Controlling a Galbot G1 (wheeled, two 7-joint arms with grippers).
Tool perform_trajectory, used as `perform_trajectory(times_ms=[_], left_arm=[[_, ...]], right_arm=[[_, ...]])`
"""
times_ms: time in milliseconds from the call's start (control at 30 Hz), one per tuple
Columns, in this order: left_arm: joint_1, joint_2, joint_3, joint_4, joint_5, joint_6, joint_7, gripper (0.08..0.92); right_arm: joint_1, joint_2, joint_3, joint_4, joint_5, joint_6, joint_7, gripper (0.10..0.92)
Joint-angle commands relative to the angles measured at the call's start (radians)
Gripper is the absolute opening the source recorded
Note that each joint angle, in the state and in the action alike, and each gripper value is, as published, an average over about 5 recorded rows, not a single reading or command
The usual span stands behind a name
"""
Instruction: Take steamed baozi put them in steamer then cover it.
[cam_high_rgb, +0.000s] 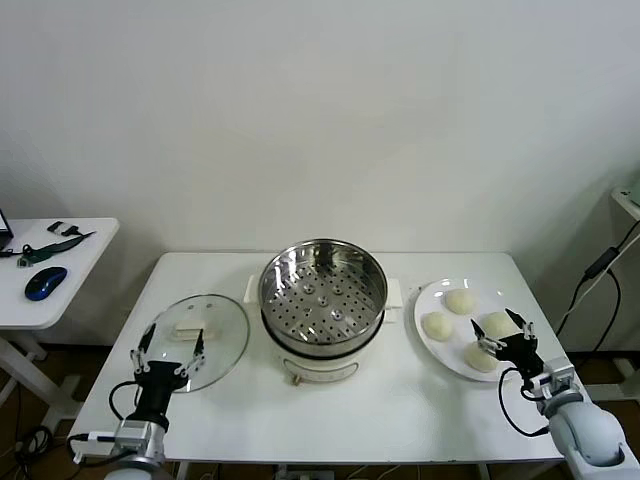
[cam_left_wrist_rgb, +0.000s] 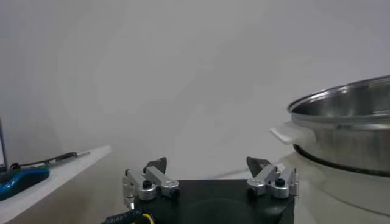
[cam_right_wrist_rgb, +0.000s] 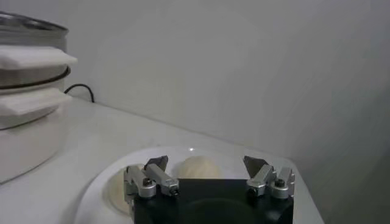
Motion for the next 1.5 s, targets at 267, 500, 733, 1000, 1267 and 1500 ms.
perform_trajectory(times_ms=[267, 500, 733, 1000, 1267, 1500], left_arm=[[-0.003, 0.002, 0.01, 0.004, -0.001, 0.006, -0.009, 0.823], [-0.011, 0.001, 0.009, 0.01, -0.002, 0.017, -0.019, 0.823], [-0.018, -0.002, 0.009, 0.01, 0.0, 0.027, -0.025, 0.823], [-0.029, 0.0, 0.006, 0.017, 0.002, 0.033, -0.024, 0.823], [-0.026, 0.0, -0.004, 0.023, 0.0, 0.029, -0.024, 0.823], [-0.026, 0.002, -0.007, 0.032, 0.0, 0.027, -0.024, 0.823]], right_arm=[[0.633, -0.293, -0.435, -0.386, -0.396, -0.024, -0.689, 0.823], [0.974, -0.173, -0.708, -0.63, -0.538, 0.101, -0.82, 0.823], [1.189, -0.001, -0.858, -0.868, -0.698, 0.22, -0.891, 0.823], [1.276, 0.166, -0.88, -1.07, -0.868, 0.301, -0.873, 0.823], [1.261, 0.259, -0.821, -1.158, -0.944, 0.324, -0.851, 0.823], [1.24, 0.287, -0.81, -1.183, -0.945, 0.325, -0.846, 0.823]])
